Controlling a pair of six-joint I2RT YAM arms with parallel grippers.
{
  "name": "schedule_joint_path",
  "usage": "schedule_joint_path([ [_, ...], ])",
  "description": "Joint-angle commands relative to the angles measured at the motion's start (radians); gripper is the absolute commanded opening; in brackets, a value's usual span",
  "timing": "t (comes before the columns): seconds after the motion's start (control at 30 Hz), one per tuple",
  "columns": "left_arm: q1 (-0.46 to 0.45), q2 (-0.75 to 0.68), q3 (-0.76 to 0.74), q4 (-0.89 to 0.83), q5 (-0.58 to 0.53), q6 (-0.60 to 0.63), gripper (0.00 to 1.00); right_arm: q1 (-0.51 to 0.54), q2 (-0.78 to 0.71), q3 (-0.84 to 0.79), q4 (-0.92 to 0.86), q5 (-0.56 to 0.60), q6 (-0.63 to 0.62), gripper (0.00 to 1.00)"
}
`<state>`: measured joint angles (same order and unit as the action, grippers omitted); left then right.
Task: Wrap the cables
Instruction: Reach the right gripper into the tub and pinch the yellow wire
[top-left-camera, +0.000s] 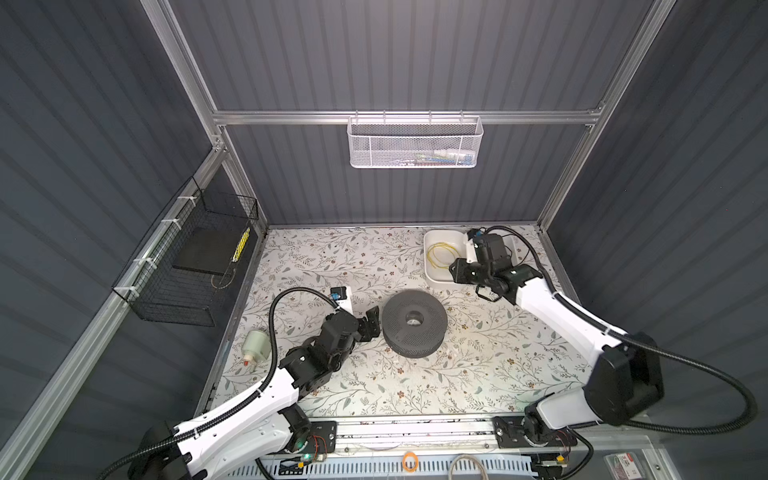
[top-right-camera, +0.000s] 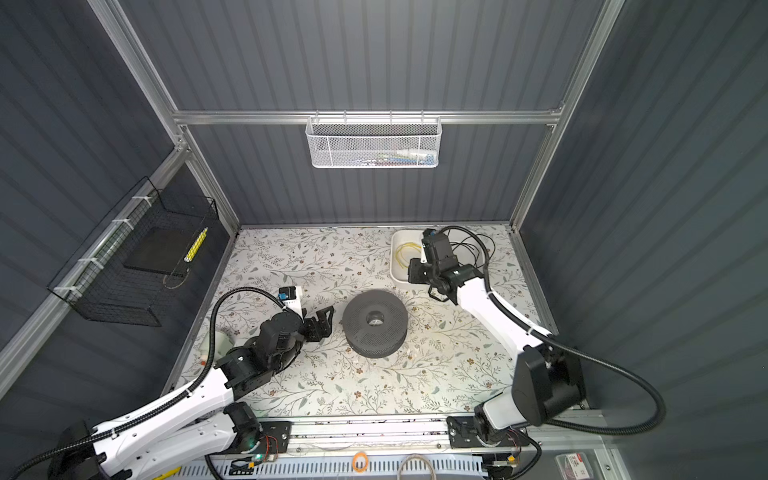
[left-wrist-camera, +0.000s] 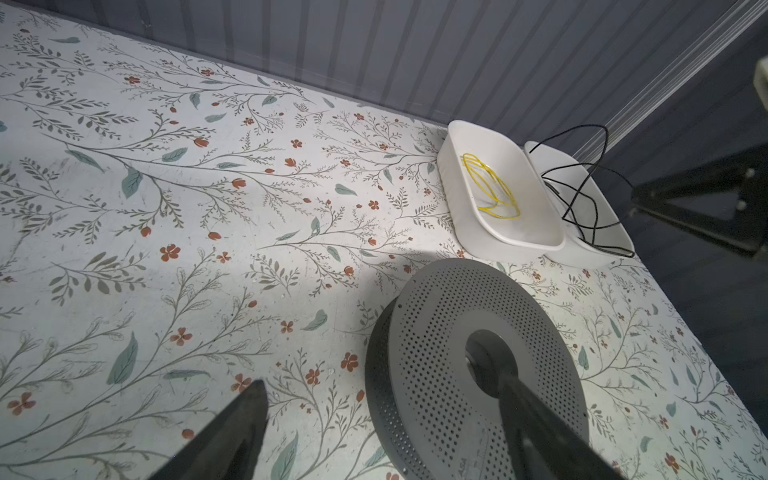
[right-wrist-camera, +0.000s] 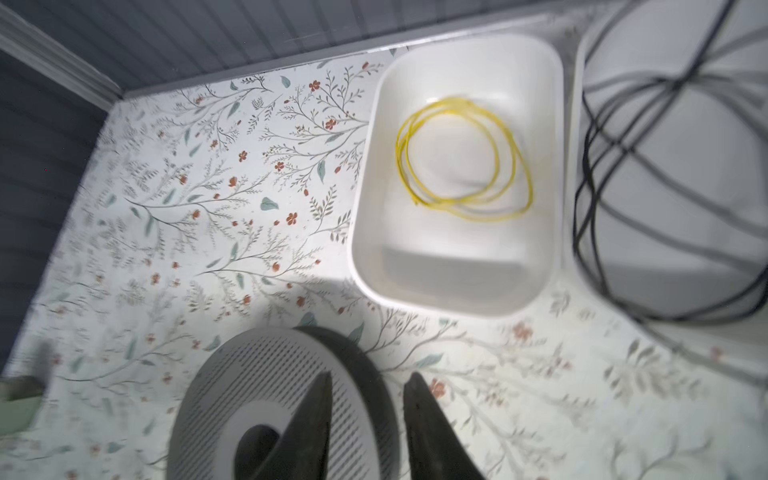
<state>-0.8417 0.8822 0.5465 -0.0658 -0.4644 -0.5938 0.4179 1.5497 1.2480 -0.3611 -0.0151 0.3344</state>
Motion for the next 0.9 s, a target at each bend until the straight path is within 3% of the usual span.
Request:
schedule_joint_path([
  [0.0,0.002,0.019,0.05,-0.062,-0.007,0.03,0.88,-0.001,0.163,0.112,-0.108,0.048,-0.201,0.29],
  [0.2,0.002,0.045,0.083,-0.125,0.017,0.055,0.89,-0.001,0.408,0.351,-0.157,0.128,-0.31,0.37],
  [0.37,0.002,0.044,0.093,-0.132,0.023,0.085,0.88,-0.002,0.546,0.449,-0.167,0.169,-0.349,0.36],
  [0.87,0.001,0.083,0.115,-0.08,0.051,0.138,0.86,-0.014,0.729,0.622,-0.165,0.229,-0.449,0.34],
])
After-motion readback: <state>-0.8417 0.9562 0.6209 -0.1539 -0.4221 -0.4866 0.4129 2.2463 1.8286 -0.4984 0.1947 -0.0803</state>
